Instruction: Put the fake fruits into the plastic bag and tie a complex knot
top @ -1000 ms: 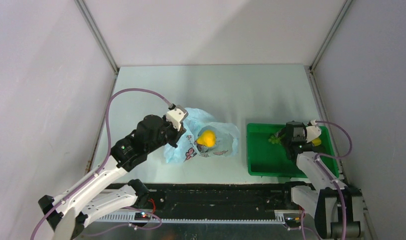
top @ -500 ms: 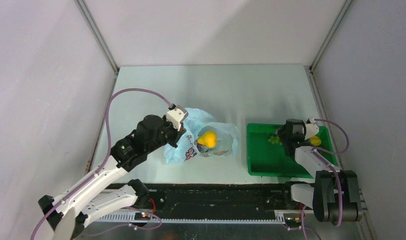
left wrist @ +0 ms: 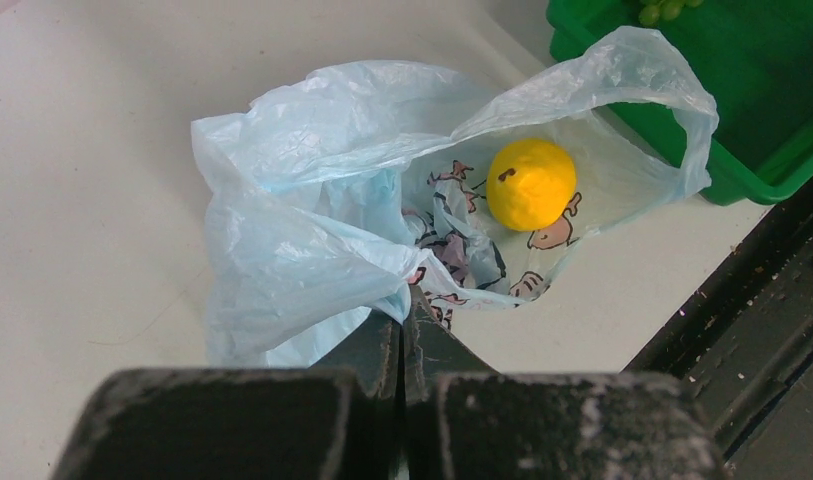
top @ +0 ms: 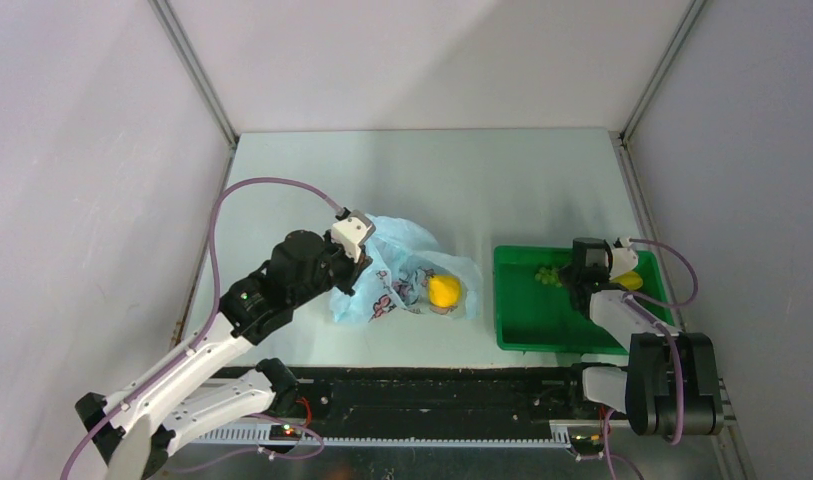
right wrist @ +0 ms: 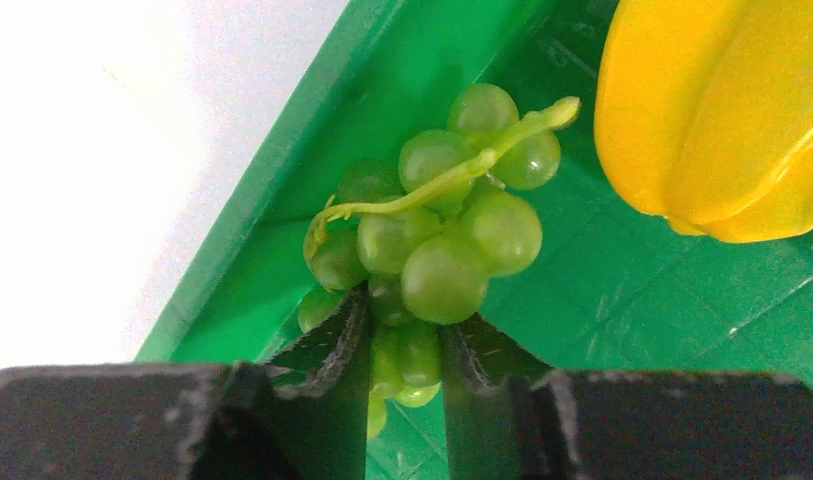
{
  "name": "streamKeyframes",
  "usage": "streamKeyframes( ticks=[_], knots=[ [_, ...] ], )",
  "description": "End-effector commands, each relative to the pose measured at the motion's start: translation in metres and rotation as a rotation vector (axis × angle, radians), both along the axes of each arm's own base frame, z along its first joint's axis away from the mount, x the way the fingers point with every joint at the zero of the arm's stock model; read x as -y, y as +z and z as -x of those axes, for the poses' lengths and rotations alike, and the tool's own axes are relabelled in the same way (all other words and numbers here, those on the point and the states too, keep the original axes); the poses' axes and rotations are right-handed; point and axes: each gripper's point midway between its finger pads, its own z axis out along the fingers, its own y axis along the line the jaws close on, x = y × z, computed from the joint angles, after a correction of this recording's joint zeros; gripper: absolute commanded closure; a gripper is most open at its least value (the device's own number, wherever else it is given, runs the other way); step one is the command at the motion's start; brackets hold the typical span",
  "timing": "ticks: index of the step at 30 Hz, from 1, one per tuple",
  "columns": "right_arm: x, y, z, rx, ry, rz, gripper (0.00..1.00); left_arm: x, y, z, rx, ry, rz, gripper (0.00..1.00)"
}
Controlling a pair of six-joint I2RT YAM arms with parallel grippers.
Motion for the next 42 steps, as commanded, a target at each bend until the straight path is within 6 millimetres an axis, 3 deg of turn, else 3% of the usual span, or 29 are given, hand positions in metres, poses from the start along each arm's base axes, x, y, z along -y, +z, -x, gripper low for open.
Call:
streamKeyframes(
  ticks=[1, 7, 14, 20, 27, 29, 35, 42],
  knots=[
    [0.000, 0.007, -0.008, 0.025, -0.004, -0.006, 0.77, 0.001, 0.010, 0.000, 0.018, 0.002, 0.042, 1.00],
    [0.002, 0.011, -0.007, 0.039, -0.009, 0.001, 1.00, 0.001, 0.010, 0.000, 0.020, 0.003, 0.043, 1.00],
    [0.004, 0.026, 0.001, 0.076, -0.018, 0.018, 1.00, 0.001, 0.010, -0.001, 0.019, 0.005, 0.041, 1.00],
    [0.004, 0.066, 0.013, 0.195, -0.011, 0.050, 1.00, 0.001, 0.010, -0.001, 0.021, 0.006, 0.042, 1.00],
    [-0.009, 0.107, 0.026, 0.324, 0.083, 0.087, 1.00, 0.001, 0.011, 0.000, 0.024, 0.005, 0.047, 1.00],
    [-0.020, 0.122, 0.026, 0.377, 0.161, 0.115, 1.00, 0.001, 0.013, 0.000, 0.031, 0.003, 0.054, 1.00],
    [-0.066, 0.194, 0.031, 0.644, 0.423, 0.239, 1.00, 0.000, 0.013, 0.000, 0.033, 0.006, 0.052, 1.00],
    [-0.146, 0.263, 0.054, 0.880, 0.763, 0.339, 1.00, -0.001, 0.011, -0.002, 0.032, 0.016, 0.041, 1.00]
  ],
)
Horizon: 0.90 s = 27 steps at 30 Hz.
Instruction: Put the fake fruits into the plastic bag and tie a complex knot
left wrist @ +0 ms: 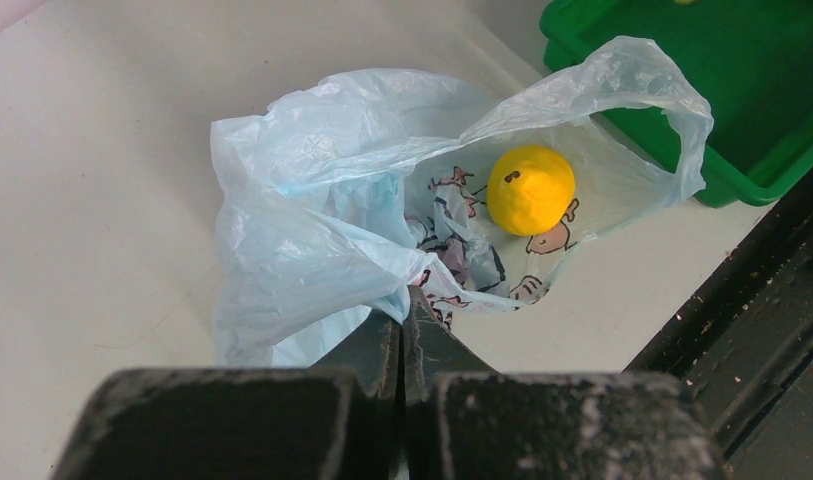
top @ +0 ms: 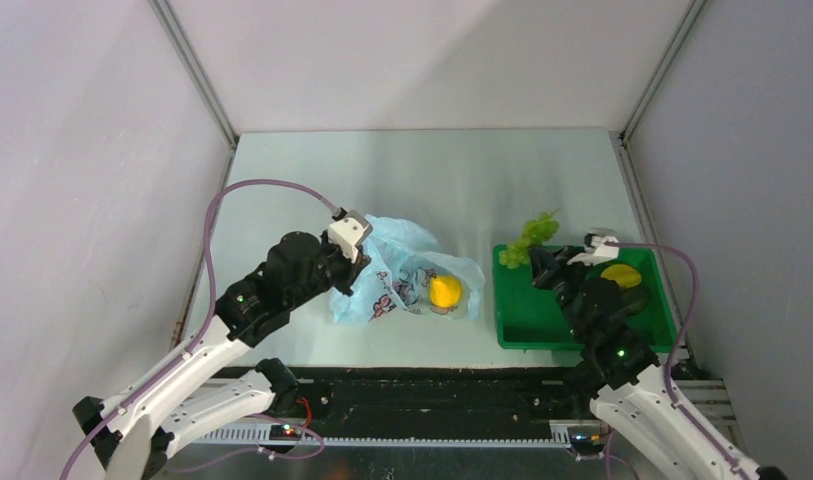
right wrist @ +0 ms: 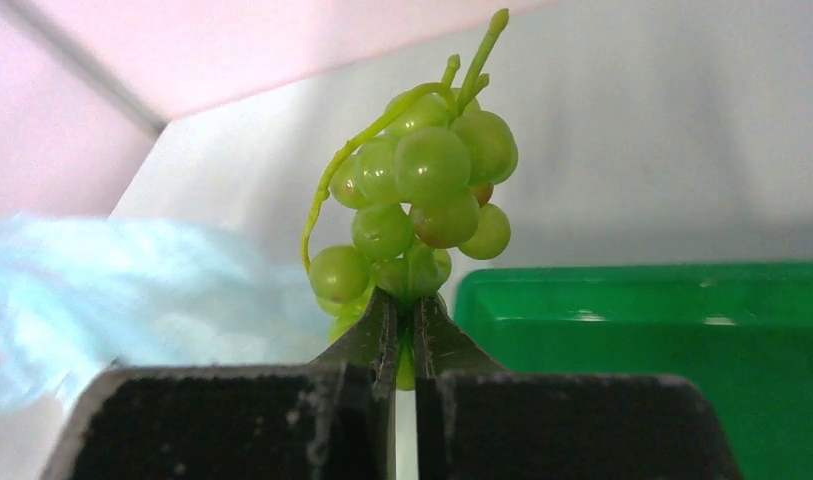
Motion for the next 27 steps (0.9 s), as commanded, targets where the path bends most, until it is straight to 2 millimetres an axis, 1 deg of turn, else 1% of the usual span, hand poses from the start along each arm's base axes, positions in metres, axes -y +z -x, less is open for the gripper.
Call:
streamKeyframes(
  ticks=[1, 2, 3, 4, 5, 6, 7, 8, 9, 10, 11, 14, 15, 16, 17, 18, 19, 20, 21, 22, 23, 25, 27],
  knots=[
    [-0.047, 0.076, 0.014, 0.259, 0.189, 0.121, 1.00, 0.000, 0.005, -0.004, 0.015, 0.017, 0.024, 1.00],
    [-0.053, 0.084, 0.017, 0.281, 0.213, 0.135, 1.00, 0.000, 0.005, -0.004, 0.018, 0.018, 0.026, 1.00],
    [-0.068, 0.084, 0.020, 0.292, 0.258, 0.181, 1.00, -0.001, 0.005, -0.004, 0.019, 0.020, 0.026, 1.00],
    [-0.074, 0.092, 0.023, 0.309, 0.278, 0.195, 1.00, -0.001, 0.006, -0.004, 0.022, 0.021, 0.028, 1.00],
    [-0.090, 0.089, 0.026, 0.315, 0.325, 0.246, 1.00, -0.001, 0.006, -0.004, 0.023, 0.023, 0.027, 1.00],
    [-0.096, 0.096, 0.029, 0.328, 0.344, 0.257, 1.00, -0.001, 0.005, -0.004, 0.023, 0.024, 0.027, 1.00],
    [-0.111, 0.093, 0.033, 0.334, 0.386, 0.297, 1.00, -0.001, 0.005, -0.004, 0.024, 0.025, 0.026, 1.00],
    [-0.118, 0.098, 0.036, 0.347, 0.404, 0.304, 1.00, -0.001, 0.005, -0.005, 0.023, 0.025, 0.026, 1.00],
    [-0.132, 0.096, 0.041, 0.361, 0.440, 0.332, 1.00, -0.001, 0.004, -0.005, 0.022, 0.025, 0.024, 1.00],
    [-0.142, 0.099, 0.042, 0.374, 0.459, 0.341, 1.00, -0.001, 0.004, -0.005, 0.021, 0.026, 0.023, 1.00],
    [-0.150, 0.098, 0.047, 0.390, 0.489, 0.367, 1.00, -0.001, 0.004, -0.005, 0.020, 0.026, 0.022, 1.00],
    [-0.178, 0.088, 0.050, 0.390, 0.565, 0.451, 1.00, -0.001, 0.004, -0.005, 0.021, 0.026, 0.022, 1.00],
    [-0.183, 0.089, 0.050, 0.390, 0.579, 0.459, 1.00, -0.001, 0.004, -0.005, 0.021, 0.027, 0.022, 1.00],
    [-0.192, 0.079, 0.050, 0.373, 0.607, 0.487, 1.00, -0.001, 0.004, -0.005, 0.021, 0.027, 0.022, 1.00],
    [-0.197, 0.078, 0.050, 0.369, 0.618, 0.494, 1.00, -0.002, 0.004, -0.005, 0.022, 0.028, 0.022, 1.00],
    [-0.206, 0.067, 0.049, 0.348, 0.641, 0.519, 1.00, -0.002, 0.004, -0.005, 0.022, 0.030, 0.022, 1.00],
    [-0.210, 0.066, 0.049, 0.341, 0.648, 0.525, 1.00, -0.002, 0.004, -0.005, 0.024, 0.029, 0.023, 1.00],
    [-0.216, 0.053, 0.047, 0.311, 0.666, 0.553, 1.00, -0.002, 0.004, -0.005, 0.024, 0.032, 0.023, 1.00],
    [-0.220, 0.052, 0.046, 0.303, 0.672, 0.559, 1.00, -0.002, 0.004, -0.005, 0.025, 0.032, 0.023, 1.00],
    [-0.226, 0.039, 0.046, 0.276, 0.694, 0.584, 1.00, -0.002, 0.004, -0.005, 0.026, 0.032, 0.023, 1.00],
    [-0.230, 0.037, 0.046, 0.270, 0.703, 0.589, 1.00, -0.003, 0.004, -0.005, 0.026, 0.032, 0.021, 1.00],
    [-0.241, 0.017, 0.045, 0.229, 0.732, 0.630, 1.00, -0.003, 0.004, -0.005, 0.025, 0.033, 0.022, 1.00],
    [-0.248, 0.005, 0.045, 0.200, 0.749, 0.668, 1.00, -0.002, 0.003, -0.005, 0.024, 0.032, 0.020, 1.00]
  ],
)
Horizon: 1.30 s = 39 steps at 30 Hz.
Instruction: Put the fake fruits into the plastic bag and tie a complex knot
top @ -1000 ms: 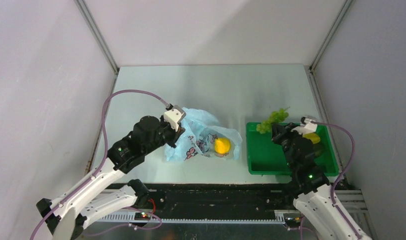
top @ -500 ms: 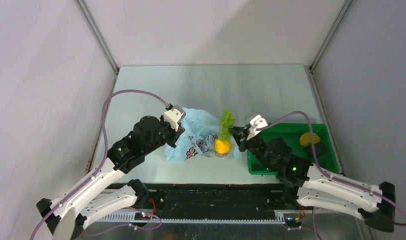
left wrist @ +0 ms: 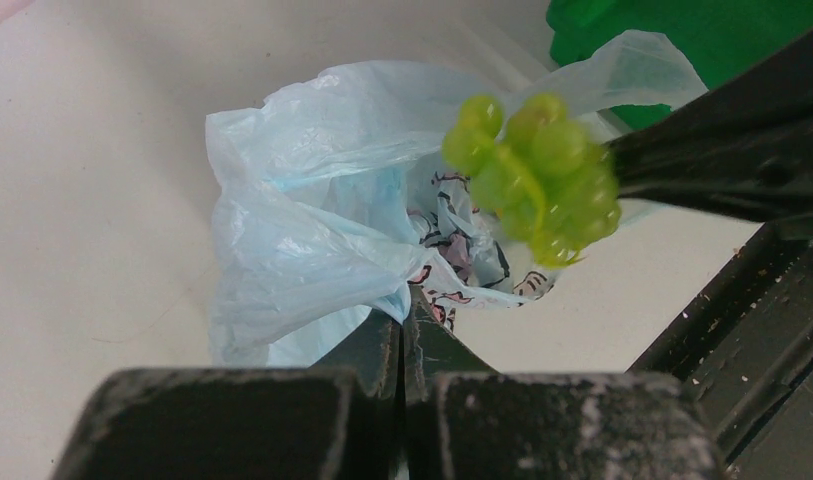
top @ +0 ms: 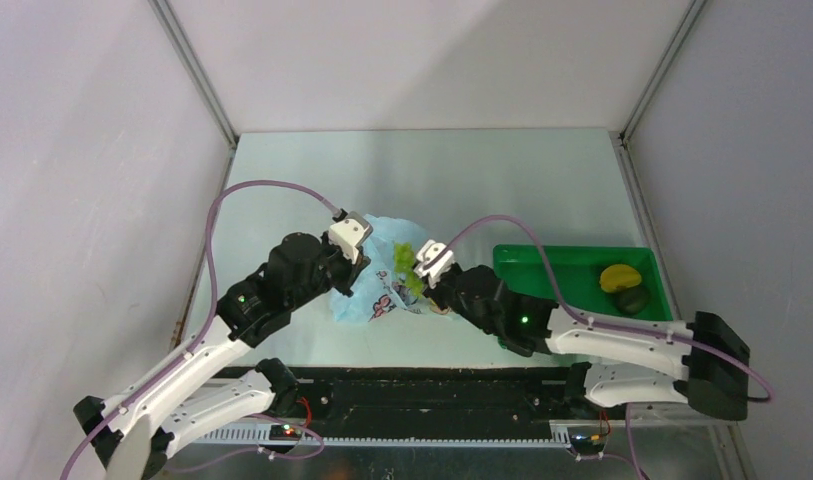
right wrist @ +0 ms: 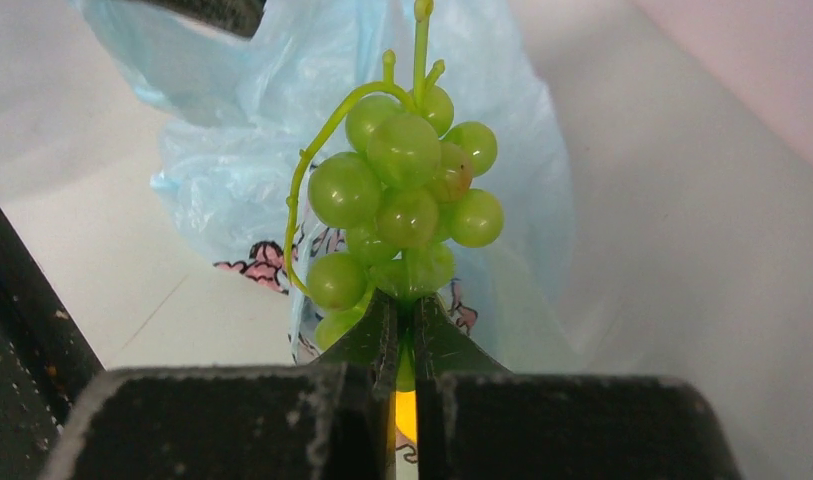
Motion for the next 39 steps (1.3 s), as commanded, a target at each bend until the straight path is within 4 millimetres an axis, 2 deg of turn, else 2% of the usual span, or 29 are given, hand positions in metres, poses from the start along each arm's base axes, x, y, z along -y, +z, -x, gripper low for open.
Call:
streamKeyframes(
  ticks=[1, 3, 6, 10, 13, 17, 23, 33, 39],
  knots=[
    [-0.022, 0.004, 0.000, 0.000, 0.033, 0.029, 1.00, -0.001, 0.009, -0.005, 0.029, 0.024, 0.029, 1.00],
    [-0.027, -0.004, -0.003, -0.012, 0.028, 0.062, 1.00, -0.001, 0.008, -0.005, 0.027, 0.024, 0.026, 1.00],
    [-0.029, -0.026, -0.008, -0.031, 0.006, 0.129, 1.00, -0.001, 0.007, -0.005, 0.026, 0.025, 0.025, 1.00],
    [-0.023, -0.050, -0.016, -0.073, -0.043, 0.181, 1.00, -0.001, 0.007, -0.005, 0.027, 0.027, 0.024, 1.00],
    [-0.018, -0.061, -0.021, -0.123, -0.076, 0.181, 1.00, -0.001, 0.007, -0.006, 0.028, 0.028, 0.024, 1.00],
    [-0.008, -0.068, -0.031, -0.171, -0.119, 0.171, 1.00, -0.001, 0.007, -0.005, 0.025, 0.026, 0.022, 1.00],
    [-0.009, -0.073, -0.042, -0.176, -0.133, 0.165, 1.00, -0.001, 0.007, -0.005, 0.025, 0.022, 0.023, 1.00],
    [-0.040, -0.060, -0.055, -0.139, -0.094, 0.132, 1.00, 0.001, 0.005, -0.005, 0.019, 0.013, 0.021, 1.00],
    [-0.052, -0.077, -0.061, -0.163, -0.094, 0.156, 1.00, 0.001, 0.006, -0.005, 0.022, 0.012, 0.021, 1.00]
  ],
)
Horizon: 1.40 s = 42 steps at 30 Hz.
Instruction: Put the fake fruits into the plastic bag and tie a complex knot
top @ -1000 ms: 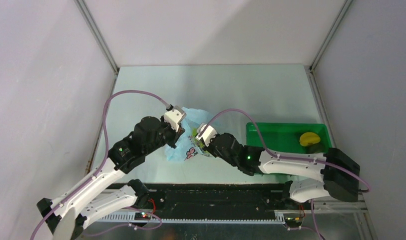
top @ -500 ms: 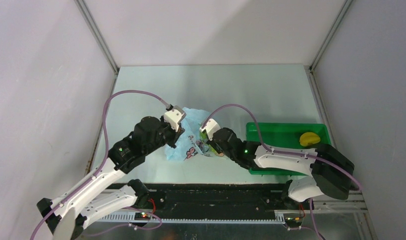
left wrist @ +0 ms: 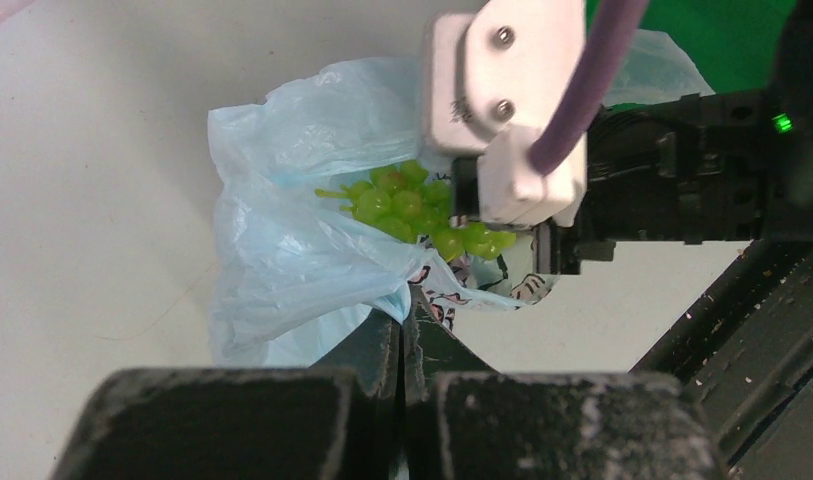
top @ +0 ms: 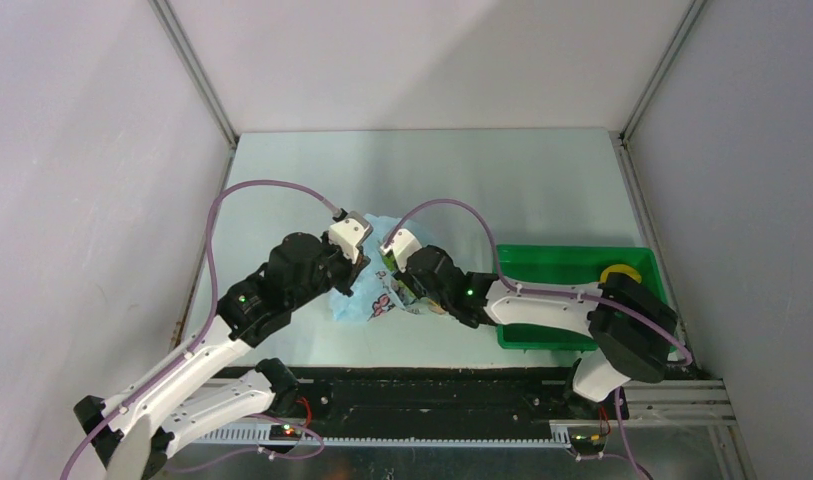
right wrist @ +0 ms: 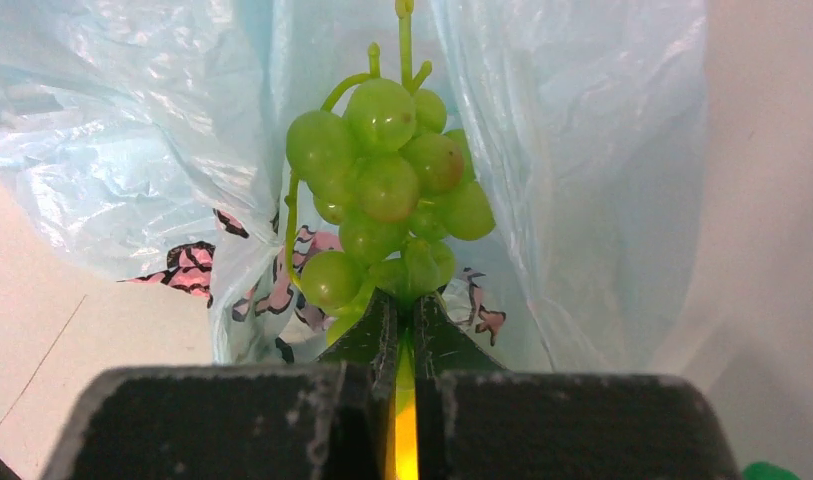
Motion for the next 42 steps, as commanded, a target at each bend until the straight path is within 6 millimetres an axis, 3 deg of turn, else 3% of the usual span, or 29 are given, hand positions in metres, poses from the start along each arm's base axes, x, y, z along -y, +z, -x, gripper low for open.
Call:
streamKeyframes(
  ticks=[1, 3, 4, 5, 6, 8, 11, 20, 26, 32, 37, 42],
  knots=[
    [-0.020, 0.015, -0.011, 0.026, -0.002, -0.063, 1.00, 0.002, 0.006, -0.004, 0.021, 0.007, 0.025, 1.00],
    [-0.019, 0.014, -0.011, 0.015, -0.009, -0.064, 0.95, 0.002, 0.006, -0.004, 0.019, 0.006, 0.023, 1.00],
    [-0.018, 0.014, -0.011, 0.008, -0.013, -0.064, 0.81, 0.002, 0.006, -0.004, 0.019, 0.005, 0.023, 1.00],
    [-0.018, 0.014, -0.010, 0.004, -0.011, -0.066, 0.75, 0.002, 0.005, -0.004, 0.018, 0.006, 0.023, 1.00],
    [-0.017, 0.015, -0.009, 0.000, -0.013, -0.065, 0.63, 0.002, 0.006, -0.004, 0.019, 0.008, 0.023, 1.00],
    [-0.014, 0.016, -0.009, -0.002, -0.019, -0.061, 0.50, 0.002, 0.005, -0.004, 0.019, 0.007, 0.022, 1.00],
    [-0.011, 0.019, -0.009, 0.002, -0.027, -0.057, 0.40, 0.002, 0.005, -0.004, 0.018, 0.005, 0.022, 1.00],
    [-0.010, 0.024, -0.002, 0.009, -0.008, -0.050, 0.34, -0.001, 0.007, -0.005, 0.026, 0.021, 0.023, 1.00],
    [-0.011, 0.045, 0.024, 0.020, 0.059, -0.066, 0.31, -0.004, 0.010, -0.006, 0.041, 0.036, 0.029, 1.00],
    [0.008, 0.068, 0.034, 0.009, 0.012, -0.115, 0.29, -0.003, 0.011, -0.005, 0.040, 0.033, 0.031, 1.00],
    [0.046, 0.102, 0.019, 0.077, -0.154, -0.186, 0.24, -0.003, 0.013, -0.005, 0.047, 0.032, 0.040, 1.00],
    [0.121, 0.114, -0.016, 0.062, -0.497, -0.266, 0.23, -0.001, 0.013, -0.003, 0.043, 0.021, 0.050, 1.00]
  ],
)
